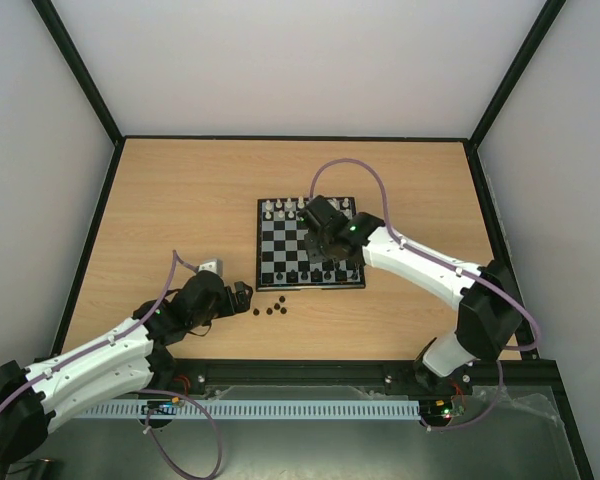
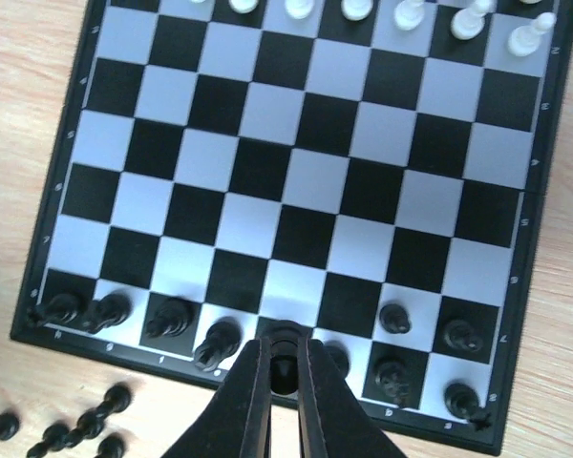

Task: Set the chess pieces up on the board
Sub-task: Place the chess piece on the chessboard, then pick up the chess piece at the center of the board.

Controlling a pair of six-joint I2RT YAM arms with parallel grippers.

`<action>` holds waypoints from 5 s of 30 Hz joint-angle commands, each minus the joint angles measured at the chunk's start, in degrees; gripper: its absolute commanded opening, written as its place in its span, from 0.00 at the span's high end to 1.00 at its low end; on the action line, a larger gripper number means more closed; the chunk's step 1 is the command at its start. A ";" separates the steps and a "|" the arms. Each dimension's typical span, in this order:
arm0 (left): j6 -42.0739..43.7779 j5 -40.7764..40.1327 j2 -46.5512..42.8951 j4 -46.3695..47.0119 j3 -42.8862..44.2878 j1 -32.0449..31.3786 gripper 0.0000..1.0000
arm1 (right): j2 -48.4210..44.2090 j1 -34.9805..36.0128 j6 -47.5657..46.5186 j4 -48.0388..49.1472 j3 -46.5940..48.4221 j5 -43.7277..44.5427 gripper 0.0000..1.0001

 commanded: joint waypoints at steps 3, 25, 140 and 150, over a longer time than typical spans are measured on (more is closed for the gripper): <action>0.13 -0.03 -0.39 -0.05 -0.24 -0.41 0.00 | 0.74 -3.72 -2.63 -1.10 -2.02 -1.47 0.94; -0.13 -0.20 -1.12 -0.53 -0.42 -0.47 0.01 | 9.26 -5.98 -3.30 4.79 -6.18 -2.53 0.94; -4.73 -18.27 29.30 -15.22 21.81 -20.04 0.97 | -23.19 2.57 2.62 2.81 -22.84 -3.10 0.30; 4.05 -18.31 26.62 -17.91 29.44 -12.29 0.98 | -23.44 2.55 2.58 2.73 -22.82 -3.04 0.30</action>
